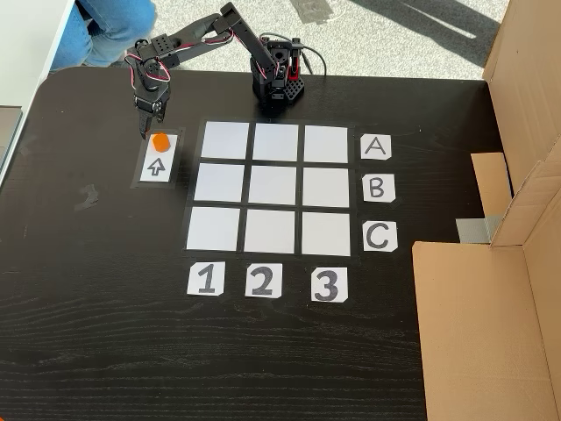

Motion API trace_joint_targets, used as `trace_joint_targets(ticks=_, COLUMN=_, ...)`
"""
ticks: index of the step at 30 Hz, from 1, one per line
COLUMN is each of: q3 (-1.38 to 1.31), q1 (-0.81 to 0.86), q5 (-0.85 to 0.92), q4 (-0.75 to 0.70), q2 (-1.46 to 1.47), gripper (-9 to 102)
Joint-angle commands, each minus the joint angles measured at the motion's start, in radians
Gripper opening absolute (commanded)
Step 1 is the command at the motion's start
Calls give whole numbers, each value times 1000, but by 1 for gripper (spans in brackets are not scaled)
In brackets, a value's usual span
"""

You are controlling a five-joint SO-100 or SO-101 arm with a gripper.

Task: Pick up the round, orange token and place it in the grid on square A3.

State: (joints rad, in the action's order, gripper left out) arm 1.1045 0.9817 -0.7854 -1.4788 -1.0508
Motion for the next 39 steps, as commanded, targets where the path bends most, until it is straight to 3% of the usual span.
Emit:
trace_joint_targets(ticks=1, q3=-44, q1=-21, q5=17, q4=6, q2=5, gripper=28)
trace_joint_targets(ticks=28, q3=-83, q1=-72, q5=31, q4=43, q2=137, gripper=29)
trace_joint_targets(ticks=29, q3=-83, q1=-74, q5=31, q4=46, q2=137, gripper=27)
trace_joint_targets(ticks=30, q3=-80, q1=-78, q5=31, q4=55, q2=137, gripper=18)
trace_joint_targets(ticks=31, q3=-72, q1=-81, q5=31, q4=72, q2=137, gripper=2)
trace_joint_targets(ticks=32, q3=-71, q1=-84, q5=31, q4=78, q2=137, gripper=0)
trace_joint_targets(ticks=39, q3=-66, q1=-48, q5=32, q4=103, q2=98, gripper=0)
